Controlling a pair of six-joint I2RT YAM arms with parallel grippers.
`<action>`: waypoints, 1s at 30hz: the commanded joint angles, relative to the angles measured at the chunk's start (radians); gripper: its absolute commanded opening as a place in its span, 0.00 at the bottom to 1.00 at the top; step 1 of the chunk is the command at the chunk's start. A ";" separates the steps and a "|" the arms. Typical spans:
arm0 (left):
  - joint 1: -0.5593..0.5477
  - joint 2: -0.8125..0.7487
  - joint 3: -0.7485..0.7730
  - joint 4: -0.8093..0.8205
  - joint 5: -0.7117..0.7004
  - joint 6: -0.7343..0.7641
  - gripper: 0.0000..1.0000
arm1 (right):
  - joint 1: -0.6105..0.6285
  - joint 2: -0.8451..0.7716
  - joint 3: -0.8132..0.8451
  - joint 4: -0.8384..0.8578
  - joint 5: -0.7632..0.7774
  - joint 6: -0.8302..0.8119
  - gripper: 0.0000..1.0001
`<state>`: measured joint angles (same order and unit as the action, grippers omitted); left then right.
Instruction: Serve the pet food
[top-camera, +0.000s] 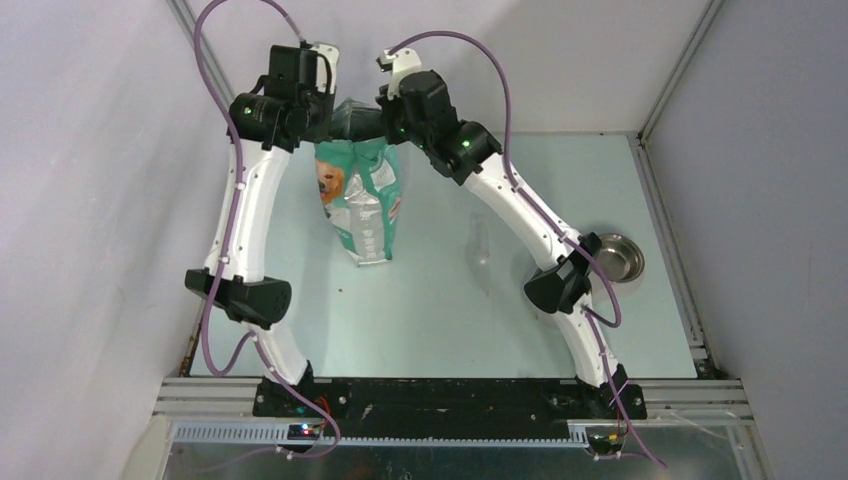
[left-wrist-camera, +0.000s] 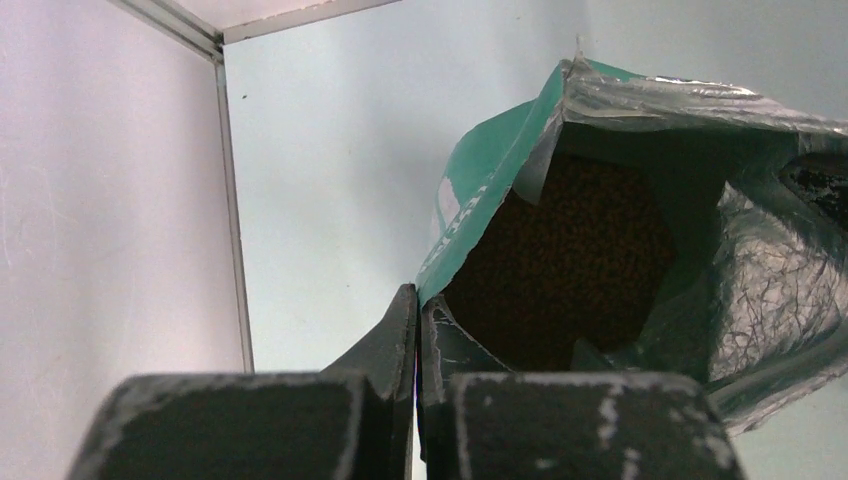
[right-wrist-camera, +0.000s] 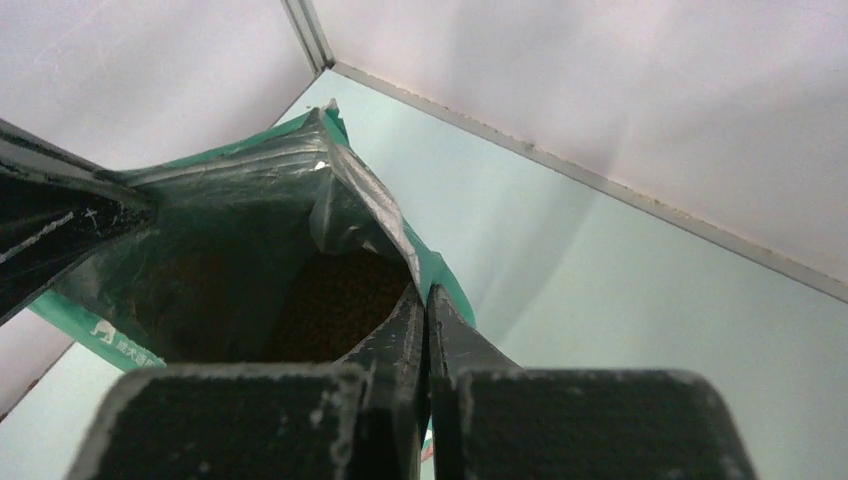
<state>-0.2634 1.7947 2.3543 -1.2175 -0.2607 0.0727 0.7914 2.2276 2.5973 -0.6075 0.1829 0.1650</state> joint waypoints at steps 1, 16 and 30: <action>0.013 -0.112 0.055 0.127 -0.008 0.060 0.00 | -0.048 -0.045 0.098 0.145 0.032 0.004 0.00; 0.013 -0.004 0.031 0.115 0.213 -0.108 0.05 | -0.095 -0.051 0.027 0.136 -0.378 0.147 0.21; 0.013 0.034 0.072 0.191 0.112 -0.112 0.67 | -0.169 -0.075 0.023 0.167 -0.507 0.174 0.35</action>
<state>-0.2527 1.8389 2.3795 -1.0786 -0.1200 -0.0372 0.6720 2.2257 2.6019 -0.4828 -0.2703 0.3256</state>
